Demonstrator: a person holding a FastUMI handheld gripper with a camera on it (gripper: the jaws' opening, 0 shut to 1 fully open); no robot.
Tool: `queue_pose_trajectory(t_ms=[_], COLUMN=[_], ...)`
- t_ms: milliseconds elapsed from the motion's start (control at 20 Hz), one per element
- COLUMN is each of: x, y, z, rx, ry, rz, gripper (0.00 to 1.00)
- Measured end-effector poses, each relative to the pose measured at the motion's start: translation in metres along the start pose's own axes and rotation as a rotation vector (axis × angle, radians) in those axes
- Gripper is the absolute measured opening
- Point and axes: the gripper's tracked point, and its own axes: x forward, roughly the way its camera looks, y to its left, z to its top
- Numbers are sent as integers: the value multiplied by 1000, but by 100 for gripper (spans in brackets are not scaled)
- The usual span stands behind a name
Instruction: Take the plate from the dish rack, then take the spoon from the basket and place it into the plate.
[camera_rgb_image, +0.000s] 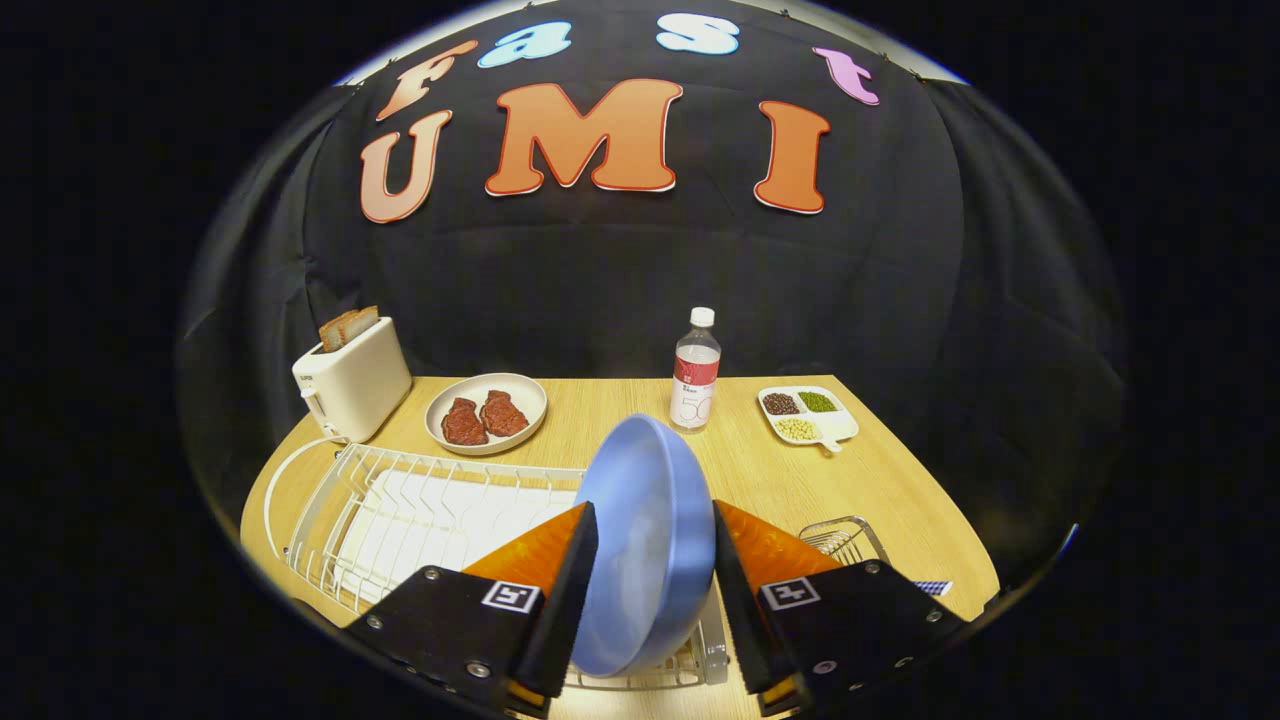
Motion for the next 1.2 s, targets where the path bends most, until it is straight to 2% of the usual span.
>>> queue_pose_trajectory(t_ms=[50,200,350,400,750,1200], x=[4,10,12,12,-4,-53], y=[0,-4,-20,-22,-21,-25], z=[1,3,9,11,39,56], rx=[3,23,-1,1,-121,-29], ry=[4,11,3,1,-61,-94], rz=[-7,-37,-128,-133,-204,-172], gripper=[61,33,25,20,18,18])
